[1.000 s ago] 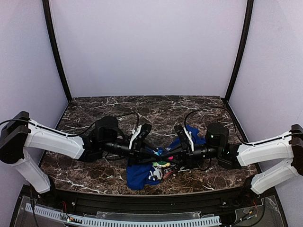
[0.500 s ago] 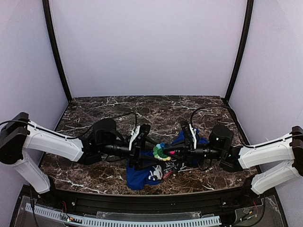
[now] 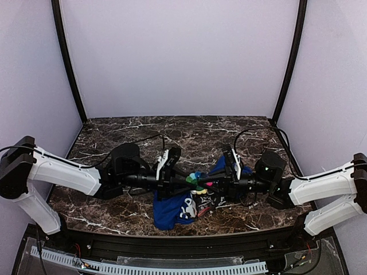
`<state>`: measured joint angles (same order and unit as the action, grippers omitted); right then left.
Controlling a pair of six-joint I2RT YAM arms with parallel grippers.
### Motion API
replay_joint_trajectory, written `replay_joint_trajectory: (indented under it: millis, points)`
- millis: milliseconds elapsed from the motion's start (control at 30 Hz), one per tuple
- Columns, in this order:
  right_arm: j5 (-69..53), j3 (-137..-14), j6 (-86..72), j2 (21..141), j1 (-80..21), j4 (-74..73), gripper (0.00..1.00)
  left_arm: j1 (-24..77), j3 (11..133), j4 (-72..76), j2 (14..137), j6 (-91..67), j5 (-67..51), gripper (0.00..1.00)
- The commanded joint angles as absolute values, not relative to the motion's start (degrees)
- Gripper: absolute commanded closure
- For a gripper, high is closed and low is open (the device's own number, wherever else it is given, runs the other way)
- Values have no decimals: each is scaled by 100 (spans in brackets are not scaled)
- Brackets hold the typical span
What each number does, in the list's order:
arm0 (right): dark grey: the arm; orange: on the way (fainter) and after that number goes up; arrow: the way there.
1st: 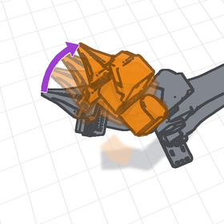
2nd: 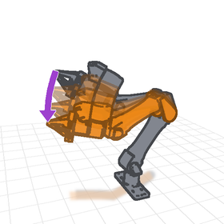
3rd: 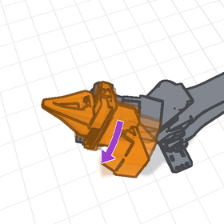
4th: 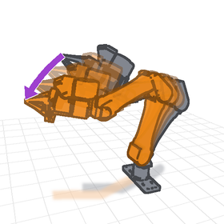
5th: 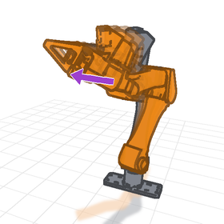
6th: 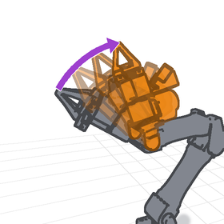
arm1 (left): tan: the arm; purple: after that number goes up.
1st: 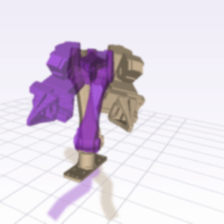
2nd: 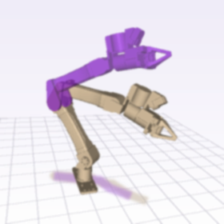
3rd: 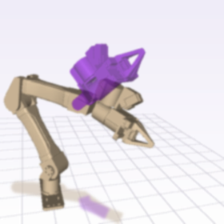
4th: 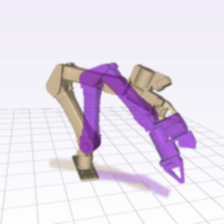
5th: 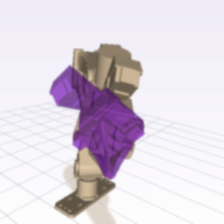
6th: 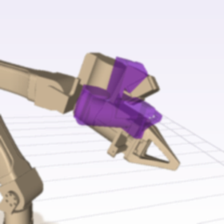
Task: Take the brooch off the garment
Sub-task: Close the brooch onto the crumpled clothing.
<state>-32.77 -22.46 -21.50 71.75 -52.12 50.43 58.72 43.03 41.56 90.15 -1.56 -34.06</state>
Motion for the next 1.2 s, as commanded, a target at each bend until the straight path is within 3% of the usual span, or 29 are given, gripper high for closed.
replay_joint_trajectory:
  millis: [0,267,400,533,700,1167]
  points:
    - [-3436,-2196,-2169,7187,-5194,5276,100,5902,4310,4373,9005,-202,-3580,79]
    - [-3516,-2219,-2149,7251,-5207,5213,100,5899,4341,4411,9026,-257,-3606,99]
    - [-3456,-2215,-2113,7179,-5203,5123,100,5904,4315,4438,9019,-332,-3640,99]
    - [-3407,-2185,-2075,7065,-5201,5052,90,5899,4315,4377,8987,-354,-3636,99]
    - [-3394,-2162,-2044,7005,-5203,5014,86,5893,4315,4335,8975,-387,-3661,99]
    - [-3445,-2197,-2017,7029,-5204,5005,80,5889,4412,4130,9028,-394,-3808,99]
